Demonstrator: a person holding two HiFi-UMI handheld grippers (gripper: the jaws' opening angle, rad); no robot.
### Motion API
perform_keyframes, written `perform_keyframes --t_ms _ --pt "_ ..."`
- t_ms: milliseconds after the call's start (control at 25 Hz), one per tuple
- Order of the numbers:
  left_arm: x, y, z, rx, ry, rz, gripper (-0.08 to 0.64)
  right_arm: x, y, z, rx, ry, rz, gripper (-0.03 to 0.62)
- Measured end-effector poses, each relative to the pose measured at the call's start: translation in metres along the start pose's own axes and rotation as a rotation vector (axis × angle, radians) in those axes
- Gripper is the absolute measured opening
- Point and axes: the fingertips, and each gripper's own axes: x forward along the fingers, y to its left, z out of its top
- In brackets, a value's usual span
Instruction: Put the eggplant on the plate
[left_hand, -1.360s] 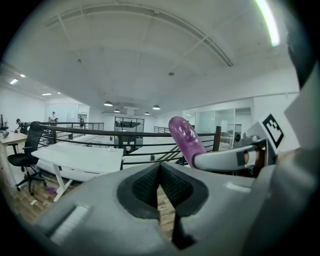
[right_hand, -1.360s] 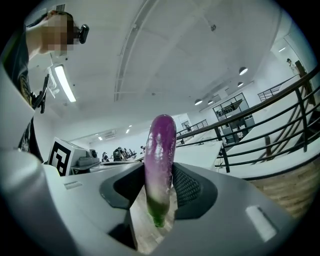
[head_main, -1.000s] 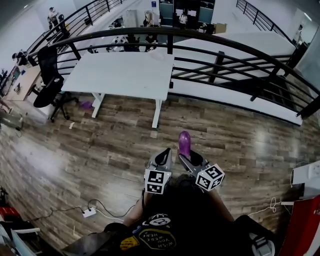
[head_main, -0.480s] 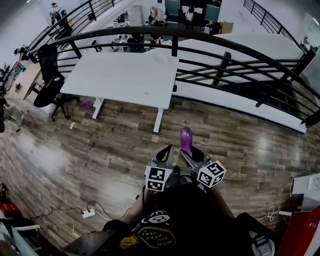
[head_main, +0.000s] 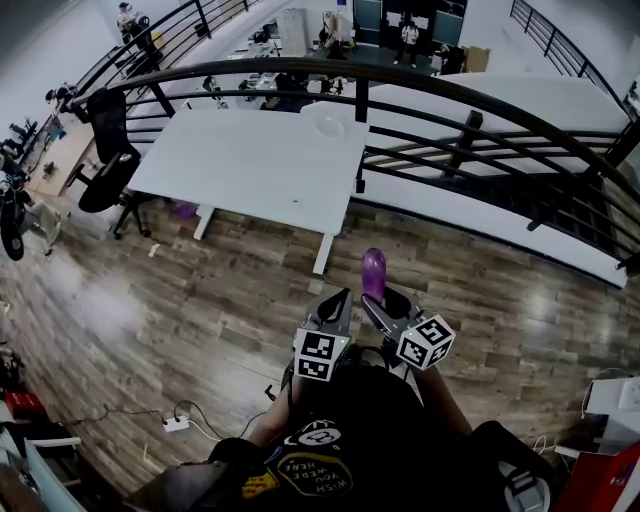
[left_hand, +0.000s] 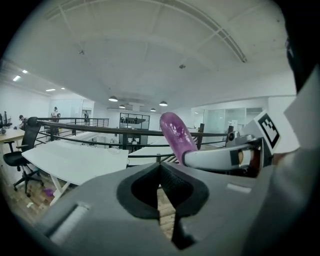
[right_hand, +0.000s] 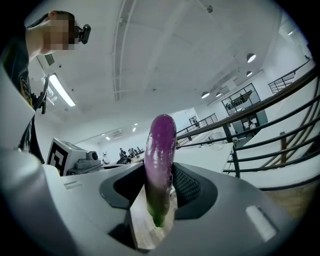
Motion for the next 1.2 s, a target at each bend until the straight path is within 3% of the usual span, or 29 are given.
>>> perform_keyframes --t_ms 520,1200 --pt "0.082 0.019 0.004 0.005 0.081 -0.035 0.005 0.017 -0.071 0.015 0.082 -0.015 -0.065 0.179" --pt "0.181 0.141 0.077 0.001 0.000 -0.049 0.005 0.154 -0.140 0.088 -0.007 0.001 -0.067 0.179"
